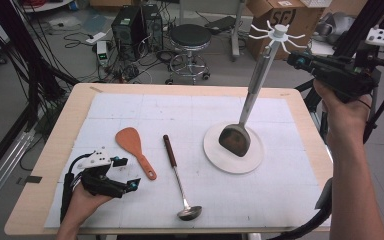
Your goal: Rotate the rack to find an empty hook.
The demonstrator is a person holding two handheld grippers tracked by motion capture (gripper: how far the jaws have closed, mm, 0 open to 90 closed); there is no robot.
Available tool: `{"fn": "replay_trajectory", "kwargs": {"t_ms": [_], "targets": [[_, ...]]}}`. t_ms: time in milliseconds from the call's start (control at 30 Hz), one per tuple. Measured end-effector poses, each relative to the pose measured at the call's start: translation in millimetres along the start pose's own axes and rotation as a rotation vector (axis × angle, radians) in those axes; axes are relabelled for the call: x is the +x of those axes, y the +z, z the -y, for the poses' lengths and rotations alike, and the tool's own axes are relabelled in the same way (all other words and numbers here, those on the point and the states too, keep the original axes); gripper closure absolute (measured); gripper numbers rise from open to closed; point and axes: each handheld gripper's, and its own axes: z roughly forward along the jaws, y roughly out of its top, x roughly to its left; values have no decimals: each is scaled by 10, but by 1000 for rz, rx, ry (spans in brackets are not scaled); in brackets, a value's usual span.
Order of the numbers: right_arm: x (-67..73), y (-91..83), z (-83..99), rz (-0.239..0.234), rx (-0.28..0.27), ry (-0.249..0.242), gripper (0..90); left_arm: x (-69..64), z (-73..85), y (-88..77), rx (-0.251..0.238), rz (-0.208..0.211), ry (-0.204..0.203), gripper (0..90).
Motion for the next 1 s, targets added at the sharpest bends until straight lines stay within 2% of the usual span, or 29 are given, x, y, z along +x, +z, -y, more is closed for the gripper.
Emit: {"fn": "replay_trajectory", "kwargs": {"t_ms": [367,533,767,1000], "targets": [[152,125,-48,-15,21,-24,897,-22,-14,-19,-8,1,6,118],[168,150,-58,-14,35,-34,897,-34,-17,-16,-11,1,3,118],[142,57,-20,-10,30,-30,897,-34,-25,-11,-13,1,6,118],[57,-99,87,1,26,3,898,-33,-29,-6,-13,3,8,118]]}}
